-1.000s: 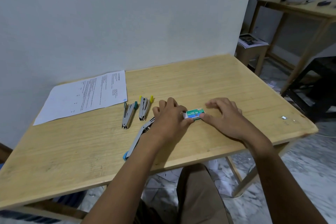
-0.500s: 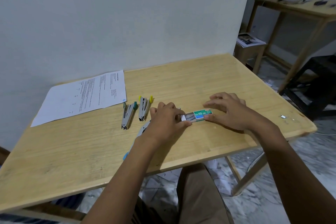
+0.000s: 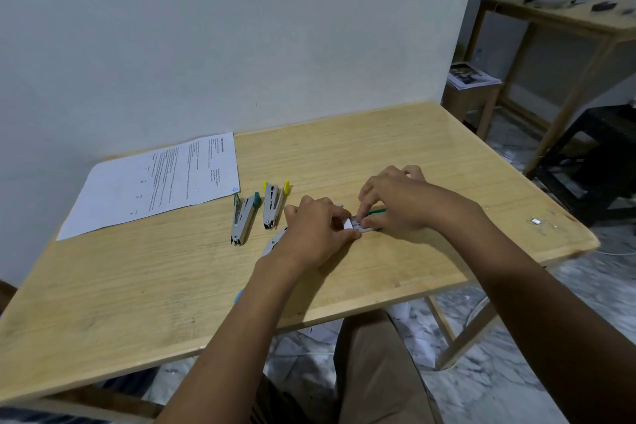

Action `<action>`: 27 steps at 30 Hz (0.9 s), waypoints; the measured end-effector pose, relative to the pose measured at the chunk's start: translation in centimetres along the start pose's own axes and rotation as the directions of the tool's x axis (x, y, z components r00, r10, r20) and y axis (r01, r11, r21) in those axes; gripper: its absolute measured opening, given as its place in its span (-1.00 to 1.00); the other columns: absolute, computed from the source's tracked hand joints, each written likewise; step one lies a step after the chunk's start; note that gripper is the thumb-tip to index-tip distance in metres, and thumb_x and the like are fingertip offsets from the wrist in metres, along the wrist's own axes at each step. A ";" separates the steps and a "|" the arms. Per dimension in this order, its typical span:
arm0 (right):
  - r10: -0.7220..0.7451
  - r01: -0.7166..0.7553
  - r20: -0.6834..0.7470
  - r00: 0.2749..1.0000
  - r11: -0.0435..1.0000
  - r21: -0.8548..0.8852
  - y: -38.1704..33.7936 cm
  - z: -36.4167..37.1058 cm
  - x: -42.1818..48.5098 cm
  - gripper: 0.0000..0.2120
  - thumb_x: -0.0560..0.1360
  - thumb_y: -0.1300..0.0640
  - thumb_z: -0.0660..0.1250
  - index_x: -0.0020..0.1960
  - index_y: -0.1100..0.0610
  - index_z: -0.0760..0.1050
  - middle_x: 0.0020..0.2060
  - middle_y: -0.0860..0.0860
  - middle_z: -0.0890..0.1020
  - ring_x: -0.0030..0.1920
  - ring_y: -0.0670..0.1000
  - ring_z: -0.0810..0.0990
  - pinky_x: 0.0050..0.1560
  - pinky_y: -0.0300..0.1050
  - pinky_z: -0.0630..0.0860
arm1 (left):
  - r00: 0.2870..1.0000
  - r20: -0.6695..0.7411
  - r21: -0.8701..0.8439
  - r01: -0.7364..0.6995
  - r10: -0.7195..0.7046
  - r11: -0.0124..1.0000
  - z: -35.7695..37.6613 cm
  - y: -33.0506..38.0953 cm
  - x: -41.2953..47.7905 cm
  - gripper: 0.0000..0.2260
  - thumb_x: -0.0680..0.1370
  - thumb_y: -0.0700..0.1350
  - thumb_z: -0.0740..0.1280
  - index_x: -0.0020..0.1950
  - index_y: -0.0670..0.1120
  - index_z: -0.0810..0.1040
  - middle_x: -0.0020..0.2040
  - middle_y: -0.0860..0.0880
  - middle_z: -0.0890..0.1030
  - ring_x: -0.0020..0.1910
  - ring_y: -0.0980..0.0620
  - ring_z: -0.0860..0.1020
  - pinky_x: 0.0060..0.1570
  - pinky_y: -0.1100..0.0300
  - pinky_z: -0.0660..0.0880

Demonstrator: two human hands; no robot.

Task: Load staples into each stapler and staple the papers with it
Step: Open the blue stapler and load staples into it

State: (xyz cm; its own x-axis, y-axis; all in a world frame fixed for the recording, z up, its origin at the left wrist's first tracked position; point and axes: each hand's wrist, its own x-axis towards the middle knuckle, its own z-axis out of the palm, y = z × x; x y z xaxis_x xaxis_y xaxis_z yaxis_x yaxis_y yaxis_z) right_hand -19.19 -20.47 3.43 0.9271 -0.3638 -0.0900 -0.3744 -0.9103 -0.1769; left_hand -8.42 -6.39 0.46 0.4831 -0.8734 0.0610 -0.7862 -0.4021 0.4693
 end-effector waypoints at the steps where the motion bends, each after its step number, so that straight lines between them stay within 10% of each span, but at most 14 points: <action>1: -0.009 0.009 0.007 1.000 1.000 -0.016 0.0 -0.2 0.2 -0.91 0.51 -0.16 0.37 -0.05 -0.24 0.65 0.23 -0.19 0.51 0.36 -0.06 0.26 0.37 0.07 0.02 | 1.000 -0.003 0.001 0.004 -0.004 1.000 0.0 0.0 0.0 -0.67 0.52 0.14 0.39 0.23 0.03 0.63 0.13 0.01 0.59 0.24 -0.03 0.38 0.00 0.10 0.06; 22: 0.248 0.131 -0.361 0.899 0.634 0.762 0.7 2.4 -1.4 -0.94 0.51 0.07 0.44 -0.04 0.01 0.60 -0.23 -0.06 0.67 -0.14 -0.17 0.64 -0.09 -0.16 0.60 | 0.997 -0.031 -0.076 0.065 -0.067 0.995 -0.2 0.5 -0.5 -0.78 0.50 0.10 0.44 -0.05 -0.04 0.62 0.03 -0.02 0.62 0.17 -0.05 0.44 -0.12 0.12 -0.02; 27: 0.253 0.162 -0.353 0.901 0.558 0.814 0.0 2.1 -2.2 -0.96 0.52 0.11 0.43 -0.04 0.00 0.65 -0.21 -0.03 0.72 -0.10 -0.08 0.68 -0.05 -0.19 0.62 | 0.988 -0.131 -0.079 0.077 -0.087 0.994 -1.4 -0.3 -1.6 -0.51 0.47 0.20 0.41 0.38 0.11 0.49 0.03 0.09 0.51 0.23 0.01 0.37 0.10 0.07 0.15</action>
State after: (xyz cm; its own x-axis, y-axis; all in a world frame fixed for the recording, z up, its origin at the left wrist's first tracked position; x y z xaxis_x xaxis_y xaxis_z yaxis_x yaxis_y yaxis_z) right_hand -21.28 -19.27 1.60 0.7469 -0.6274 0.2203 -0.0728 -0.4064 -0.9108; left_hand -8.41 -4.45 1.40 0.5962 -0.7915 0.1346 -0.7137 -0.4457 0.5404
